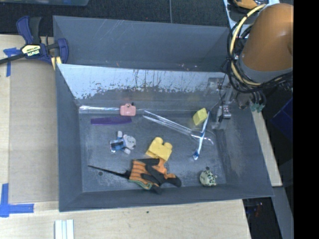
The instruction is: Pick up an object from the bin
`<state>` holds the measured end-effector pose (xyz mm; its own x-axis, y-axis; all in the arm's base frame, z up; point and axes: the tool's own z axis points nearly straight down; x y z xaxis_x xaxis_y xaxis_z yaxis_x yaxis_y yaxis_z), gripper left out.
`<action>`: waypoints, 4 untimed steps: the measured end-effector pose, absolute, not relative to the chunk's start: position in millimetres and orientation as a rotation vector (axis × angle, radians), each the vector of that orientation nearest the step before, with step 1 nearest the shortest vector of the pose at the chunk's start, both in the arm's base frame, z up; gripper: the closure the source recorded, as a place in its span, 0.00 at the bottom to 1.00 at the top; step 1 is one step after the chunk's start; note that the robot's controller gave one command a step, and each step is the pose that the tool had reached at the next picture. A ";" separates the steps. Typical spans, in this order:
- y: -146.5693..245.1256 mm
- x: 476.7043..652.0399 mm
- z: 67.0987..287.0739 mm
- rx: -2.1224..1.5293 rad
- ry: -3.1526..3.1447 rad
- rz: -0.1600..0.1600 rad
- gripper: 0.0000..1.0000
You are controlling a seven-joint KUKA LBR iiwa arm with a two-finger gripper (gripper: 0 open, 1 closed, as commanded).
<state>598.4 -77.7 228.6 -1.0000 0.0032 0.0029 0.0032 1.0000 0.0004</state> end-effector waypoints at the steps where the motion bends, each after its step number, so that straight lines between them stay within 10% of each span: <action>1: -77.4 600.0 232.6 -0.002 -3.146 0.001 0.00; 2: -47.0 615.0 149.5 0.092 -3.150 0.002 0.00; 3: -29.3 622.1 141.0 0.175 -3.150 0.004 0.00; 4: -117.3 627.4 130.2 0.263 -3.142 0.004 0.00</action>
Offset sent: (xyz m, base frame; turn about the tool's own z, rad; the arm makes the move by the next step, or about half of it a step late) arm 0.0274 0.0598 -0.1586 -0.1158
